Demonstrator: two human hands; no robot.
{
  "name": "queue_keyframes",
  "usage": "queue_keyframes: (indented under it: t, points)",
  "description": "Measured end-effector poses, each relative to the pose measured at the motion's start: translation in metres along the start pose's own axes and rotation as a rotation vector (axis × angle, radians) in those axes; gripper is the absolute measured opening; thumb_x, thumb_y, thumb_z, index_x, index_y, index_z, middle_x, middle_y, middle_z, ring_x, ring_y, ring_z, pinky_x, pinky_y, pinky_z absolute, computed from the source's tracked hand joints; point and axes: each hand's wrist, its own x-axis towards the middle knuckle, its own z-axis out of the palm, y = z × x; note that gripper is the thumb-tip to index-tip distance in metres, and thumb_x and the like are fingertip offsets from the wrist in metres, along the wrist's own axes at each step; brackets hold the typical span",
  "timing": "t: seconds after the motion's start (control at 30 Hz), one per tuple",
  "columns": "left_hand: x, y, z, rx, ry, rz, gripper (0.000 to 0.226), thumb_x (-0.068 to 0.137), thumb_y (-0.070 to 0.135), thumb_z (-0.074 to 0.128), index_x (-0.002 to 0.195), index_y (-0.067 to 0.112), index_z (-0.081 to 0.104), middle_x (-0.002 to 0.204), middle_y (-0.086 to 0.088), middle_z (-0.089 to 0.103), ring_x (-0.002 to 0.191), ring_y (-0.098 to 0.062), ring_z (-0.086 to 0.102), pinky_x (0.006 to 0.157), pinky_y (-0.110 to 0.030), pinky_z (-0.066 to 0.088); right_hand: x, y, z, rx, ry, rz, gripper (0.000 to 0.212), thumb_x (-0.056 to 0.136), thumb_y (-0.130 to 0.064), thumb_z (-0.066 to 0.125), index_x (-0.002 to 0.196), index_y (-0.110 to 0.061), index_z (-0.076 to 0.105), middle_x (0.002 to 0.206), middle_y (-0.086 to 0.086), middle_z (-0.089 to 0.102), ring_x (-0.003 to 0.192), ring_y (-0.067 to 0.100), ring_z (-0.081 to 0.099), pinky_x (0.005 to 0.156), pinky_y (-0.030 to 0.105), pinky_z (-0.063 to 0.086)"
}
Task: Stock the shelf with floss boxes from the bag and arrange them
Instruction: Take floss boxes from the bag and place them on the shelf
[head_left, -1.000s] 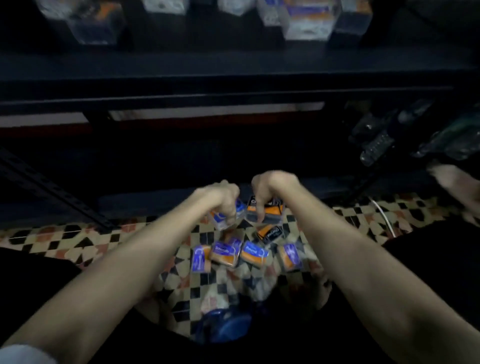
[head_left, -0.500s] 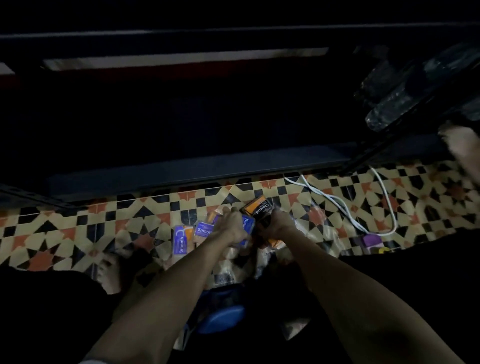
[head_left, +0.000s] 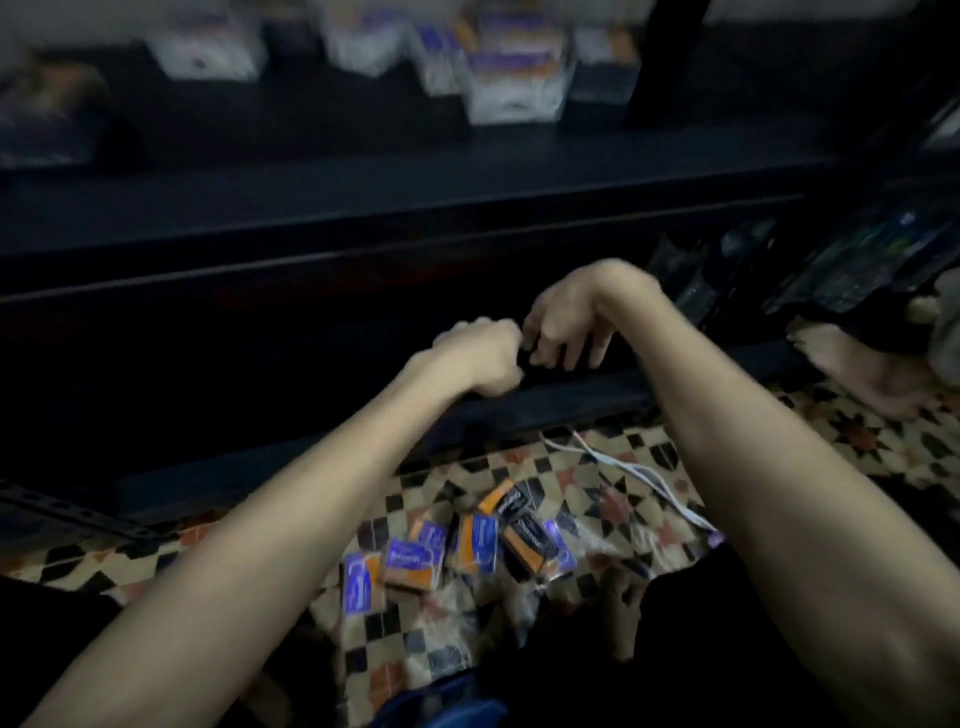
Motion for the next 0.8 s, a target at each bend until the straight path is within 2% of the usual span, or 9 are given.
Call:
queue_keyframes:
  t: [0.13, 0.23, 0.3, 0.37, 0.43, 0.5, 0.63, 0.7, 0.8]
  points:
    - [-0.037, 0.025, -0.083, 0.047, 0.156, 0.065, 0.031, 0.091, 0.027, 0.057, 0.121, 0.020, 0.061, 0.127, -0.013, 0.057, 0.113, -0.036, 0.058, 0.087, -0.039, 0.050, -0.081, -0.027, -0.044, 0.001, 0.119, -0.065, 0.030, 0.098, -0.008, 0.054, 0.128, -0.003, 0.057, 0.117, 0.017, 0.067, 0.114, 0.032, 0.063, 0.093, 0.047, 0.053]
    - [-0.059, 0.030, -0.127, 0.004, 0.306, 0.097, 0.022, 0.086, 0.024, 0.055, 0.105, 0.026, 0.067, 0.115, -0.008, 0.064, 0.103, -0.034, 0.061, 0.088, -0.042, 0.053, -0.132, -0.033, -0.075, 0.029, 0.185, -0.128, 0.022, 0.101, -0.009, 0.048, 0.117, 0.003, 0.059, 0.098, 0.019, 0.072, 0.106, 0.032, 0.068, 0.090, 0.042, 0.055]
    - [-0.063, 0.030, -0.154, -0.091, 0.458, 0.132, 0.016, 0.082, 0.029, 0.054, 0.087, 0.028, 0.069, 0.099, -0.004, 0.069, 0.091, -0.031, 0.066, 0.082, -0.042, 0.056, -0.156, -0.037, -0.098, 0.109, 0.347, -0.195, 0.015, 0.100, -0.008, 0.050, 0.104, 0.002, 0.060, 0.082, 0.015, 0.074, 0.087, 0.028, 0.072, 0.082, 0.040, 0.059]
    - [-0.051, 0.028, -0.174, -0.164, 0.628, 0.096, 0.022, 0.078, 0.033, 0.051, 0.088, 0.025, 0.068, 0.100, -0.009, 0.070, 0.095, -0.037, 0.066, 0.083, -0.042, 0.056, -0.155, -0.039, -0.119, 0.184, 0.620, -0.242, 0.014, 0.095, -0.004, 0.052, 0.101, 0.002, 0.063, 0.080, 0.015, 0.073, 0.074, 0.027, 0.070, 0.077, 0.043, 0.061]
    - [-0.031, 0.025, -0.183, -0.076, 0.720, -0.015, 0.029, 0.086, 0.032, 0.053, 0.109, 0.017, 0.062, 0.119, -0.016, 0.062, 0.113, -0.042, 0.057, 0.089, -0.044, 0.048, -0.136, -0.039, -0.135, 0.104, 0.964, -0.211, 0.027, 0.089, -0.012, 0.056, 0.114, -0.005, 0.064, 0.104, 0.018, 0.071, 0.089, 0.032, 0.070, 0.083, 0.044, 0.060]
    - [-0.008, 0.023, -0.180, 0.052, 0.608, -0.026, 0.043, 0.091, 0.035, 0.055, 0.128, 0.013, 0.050, 0.138, -0.019, 0.045, 0.129, -0.043, 0.042, 0.098, -0.051, 0.041, -0.107, -0.033, -0.141, -0.060, 1.117, -0.112, 0.045, 0.090, -0.022, 0.056, 0.134, -0.013, 0.054, 0.136, 0.021, 0.054, 0.121, 0.038, 0.056, 0.100, 0.044, 0.049]
    - [0.017, 0.014, -0.158, 0.094, 0.478, 0.029, 0.069, 0.093, 0.044, 0.055, 0.149, 0.016, 0.028, 0.159, -0.014, 0.017, 0.146, -0.038, 0.012, 0.107, -0.064, 0.028, -0.048, -0.012, -0.140, -0.100, 0.898, -0.054, 0.064, 0.091, -0.030, 0.043, 0.152, -0.029, 0.023, 0.163, 0.013, 0.008, 0.149, 0.042, 0.011, 0.117, 0.058, 0.023]
    - [0.013, 0.012, -0.151, 0.099, 0.548, 0.053, 0.066, 0.092, 0.041, 0.056, 0.143, 0.008, 0.029, 0.151, -0.018, 0.032, 0.141, -0.039, 0.025, 0.104, -0.060, 0.036, -0.029, -0.004, -0.133, -0.092, 0.956, -0.083, 0.058, 0.092, -0.037, 0.040, 0.148, -0.026, 0.030, 0.159, 0.016, 0.022, 0.145, 0.046, 0.022, 0.115, 0.059, 0.026]
    - [-0.003, 0.012, -0.153, 0.191, 0.613, 0.071, 0.065, 0.090, 0.038, 0.059, 0.138, 0.005, 0.032, 0.134, -0.020, 0.052, 0.124, -0.042, 0.047, 0.098, -0.056, 0.042, -0.034, -0.008, -0.127, -0.010, 1.274, -0.098, 0.044, 0.095, -0.040, 0.053, 0.126, -0.010, 0.049, 0.131, 0.022, 0.046, 0.115, 0.047, 0.053, 0.096, 0.048, 0.044]
